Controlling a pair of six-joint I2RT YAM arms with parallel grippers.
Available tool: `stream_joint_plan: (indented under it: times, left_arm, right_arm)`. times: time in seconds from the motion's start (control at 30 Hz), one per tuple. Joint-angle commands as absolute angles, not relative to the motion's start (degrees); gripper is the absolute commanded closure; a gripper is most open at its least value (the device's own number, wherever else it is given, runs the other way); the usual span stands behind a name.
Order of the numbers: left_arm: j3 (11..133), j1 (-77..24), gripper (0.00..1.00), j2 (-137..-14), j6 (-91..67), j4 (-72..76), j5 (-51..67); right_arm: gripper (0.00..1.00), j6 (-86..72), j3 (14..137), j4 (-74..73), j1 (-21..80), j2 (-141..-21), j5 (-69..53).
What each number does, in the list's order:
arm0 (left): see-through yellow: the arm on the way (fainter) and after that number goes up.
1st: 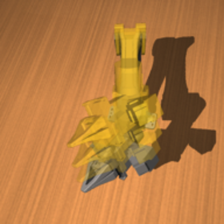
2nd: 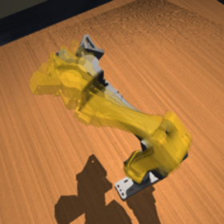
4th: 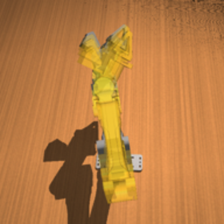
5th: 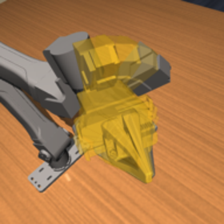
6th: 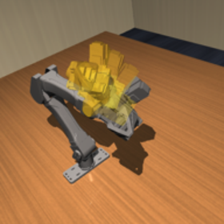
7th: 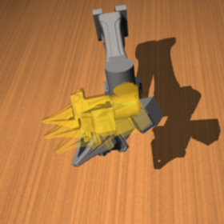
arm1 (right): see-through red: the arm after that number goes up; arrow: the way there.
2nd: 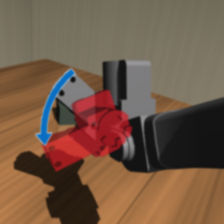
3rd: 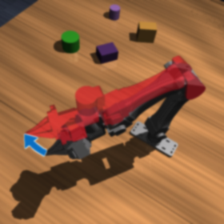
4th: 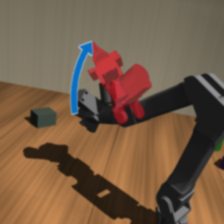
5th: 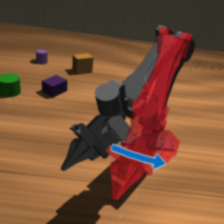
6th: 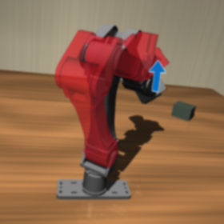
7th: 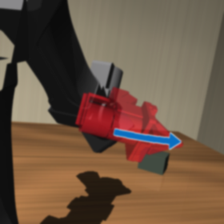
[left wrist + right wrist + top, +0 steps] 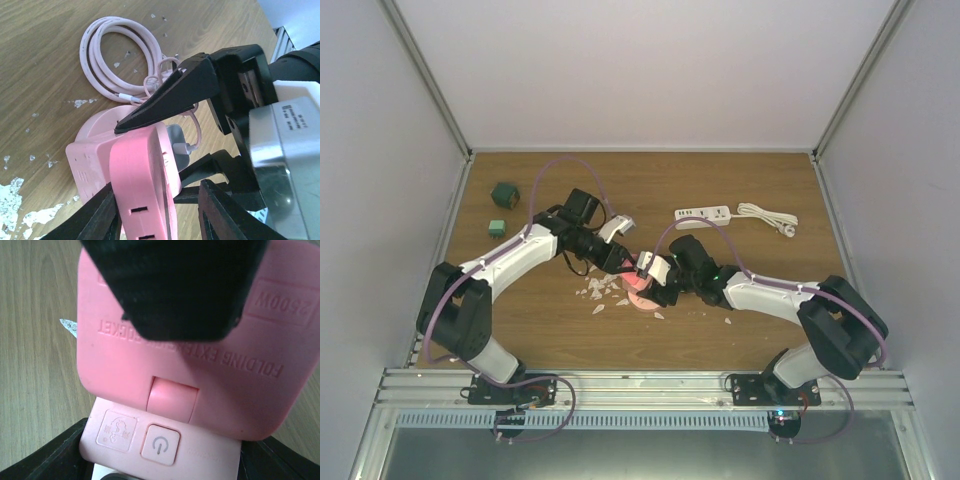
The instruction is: Pull the plug off the socket
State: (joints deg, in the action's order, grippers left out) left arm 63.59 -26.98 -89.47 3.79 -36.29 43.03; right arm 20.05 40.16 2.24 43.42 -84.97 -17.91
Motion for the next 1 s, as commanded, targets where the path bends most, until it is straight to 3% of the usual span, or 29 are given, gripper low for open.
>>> stream_joint_plan:
  times: [0.0,0.7,0.97]
  left_arm:
    - [64.41,-27.85,0.56,-90.3,2.62,-34.47,43.68]
    - [61.61,-27.28,0.8,-90.69,0.45,-32.96,47.93]
    - [60.97,-24.68,0.91,-90.2,-1.46,-32.43,55.56]
  right_arm:
    - [0.42,20.05,39.9,6.94,43.42,-83.53,-17.8]
    - [0.46,20.13,39.73,6.67,43.41,-84.14,-17.19]
    - [0.47,20.48,39.53,6.51,43.28,-84.63,-16.9]
